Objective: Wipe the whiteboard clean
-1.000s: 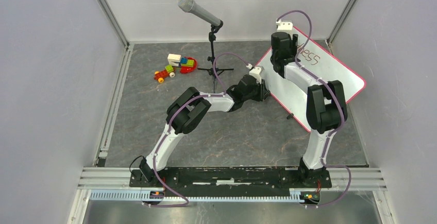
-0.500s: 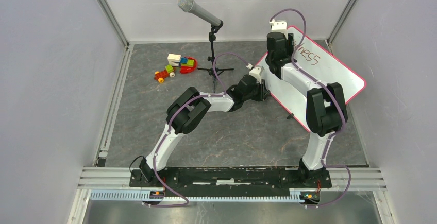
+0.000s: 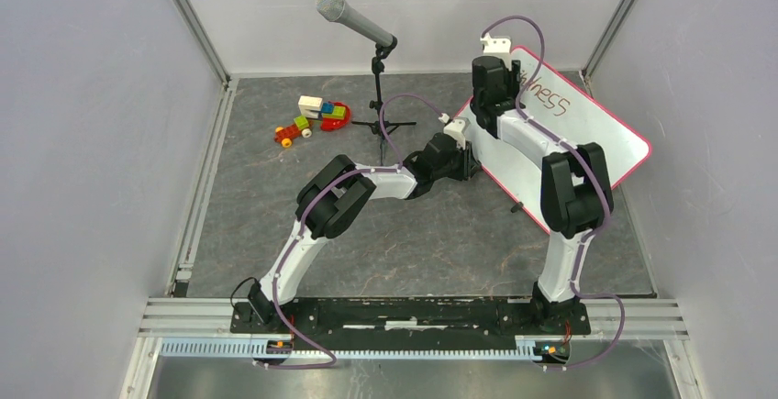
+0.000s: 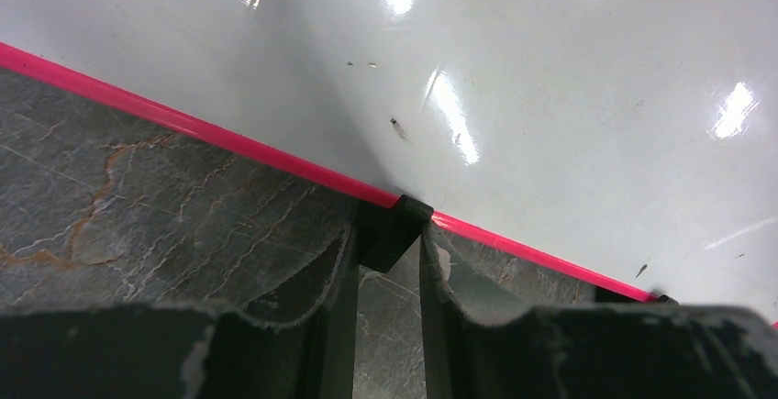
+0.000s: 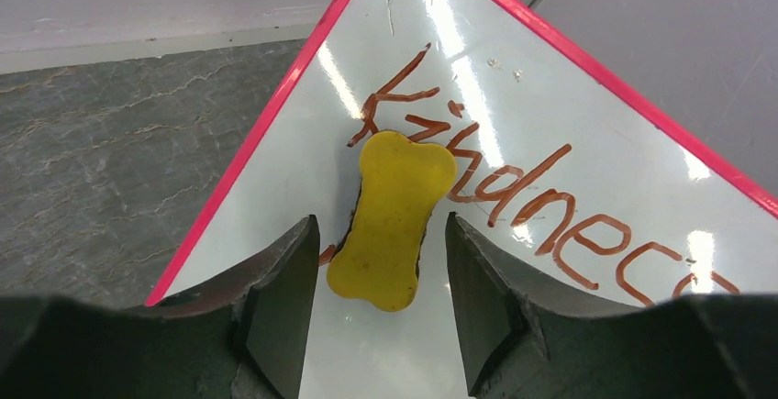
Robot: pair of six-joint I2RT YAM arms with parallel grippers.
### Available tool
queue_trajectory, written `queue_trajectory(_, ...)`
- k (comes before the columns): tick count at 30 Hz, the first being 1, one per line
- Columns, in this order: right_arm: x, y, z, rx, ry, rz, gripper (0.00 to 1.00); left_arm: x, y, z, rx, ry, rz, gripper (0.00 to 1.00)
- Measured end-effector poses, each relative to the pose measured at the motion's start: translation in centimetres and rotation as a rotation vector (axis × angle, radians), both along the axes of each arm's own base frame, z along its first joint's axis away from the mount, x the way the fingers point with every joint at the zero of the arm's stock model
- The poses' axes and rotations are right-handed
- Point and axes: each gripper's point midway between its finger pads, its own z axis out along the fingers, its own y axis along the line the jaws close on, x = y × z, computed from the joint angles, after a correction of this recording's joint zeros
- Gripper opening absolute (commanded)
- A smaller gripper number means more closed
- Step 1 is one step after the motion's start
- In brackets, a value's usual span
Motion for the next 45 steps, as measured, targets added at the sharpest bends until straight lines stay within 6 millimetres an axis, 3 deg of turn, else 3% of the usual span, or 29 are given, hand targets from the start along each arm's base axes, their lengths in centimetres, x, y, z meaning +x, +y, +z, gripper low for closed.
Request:
queue_trajectory(13,0.2,-0.3,-1.4,0.038,-0.02,-0.064,0.55,0.0,0.0,0.0,0.0,0.001,0.0,0.02)
queue_trajectory(22,0.5,-0.4,-2.1,0.035,-0.014,-0.078,0.37,0.0,0.0,0.0,0.001,0.001,0.0,0.02)
queue_trajectory(30,0.5,-0.1,-2.2,0.041,-0.015,-0.071,0.36,0.0,0.0,0.0,0.001,0.001,0.0,0.02)
queue_trajectory(41,0.1,4.6,-6.1,0.036,0.071,0.06,0.35,0.1,0.0,0.0,0.0,0.004,0.006,0.02)
queue_trajectory(45,0.4,5.0,-6.1,0.04,0.074,0.081,0.34,0.0,0.0,-0.1,0.001,0.005,0.002,0.02)
